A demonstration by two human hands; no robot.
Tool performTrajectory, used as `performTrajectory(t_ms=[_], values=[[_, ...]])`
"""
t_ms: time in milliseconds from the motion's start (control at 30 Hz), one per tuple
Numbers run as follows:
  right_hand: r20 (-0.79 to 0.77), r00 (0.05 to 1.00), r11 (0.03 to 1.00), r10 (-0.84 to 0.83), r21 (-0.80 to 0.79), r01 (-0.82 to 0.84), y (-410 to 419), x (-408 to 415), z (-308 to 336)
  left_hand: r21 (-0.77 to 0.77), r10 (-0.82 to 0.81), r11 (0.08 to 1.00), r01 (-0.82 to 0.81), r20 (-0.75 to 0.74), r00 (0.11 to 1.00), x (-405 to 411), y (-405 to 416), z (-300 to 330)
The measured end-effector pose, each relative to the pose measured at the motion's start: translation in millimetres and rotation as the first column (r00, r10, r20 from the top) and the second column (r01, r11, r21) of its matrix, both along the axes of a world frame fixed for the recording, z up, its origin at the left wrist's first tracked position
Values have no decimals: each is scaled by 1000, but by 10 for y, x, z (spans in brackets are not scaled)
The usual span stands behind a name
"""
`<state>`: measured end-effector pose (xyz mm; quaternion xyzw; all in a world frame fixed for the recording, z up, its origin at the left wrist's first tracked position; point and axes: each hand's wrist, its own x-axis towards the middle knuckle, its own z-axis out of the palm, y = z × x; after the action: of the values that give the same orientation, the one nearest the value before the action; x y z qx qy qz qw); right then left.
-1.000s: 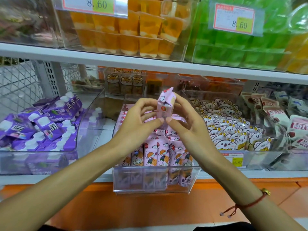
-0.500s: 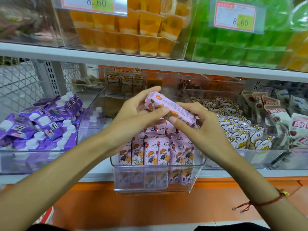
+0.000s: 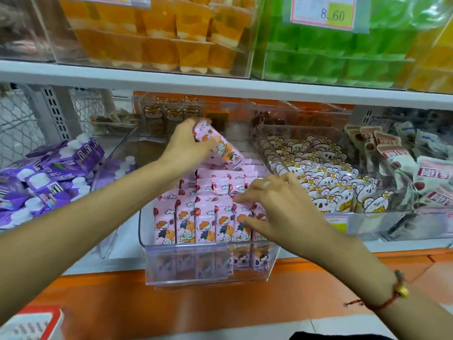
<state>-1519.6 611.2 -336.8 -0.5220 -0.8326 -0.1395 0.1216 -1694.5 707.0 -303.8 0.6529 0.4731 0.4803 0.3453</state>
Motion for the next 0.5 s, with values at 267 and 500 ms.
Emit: performTrajectory(t_ms=[267, 500], values=[[-391, 920, 999, -6, 38, 23, -16, 182, -7, 73, 54, 996, -43, -156, 986, 454, 525, 6], [-566, 806, 982, -172, -167, 92, -4, 284, -26, 130, 4, 988, 84, -564, 826, 608, 903, -184]])
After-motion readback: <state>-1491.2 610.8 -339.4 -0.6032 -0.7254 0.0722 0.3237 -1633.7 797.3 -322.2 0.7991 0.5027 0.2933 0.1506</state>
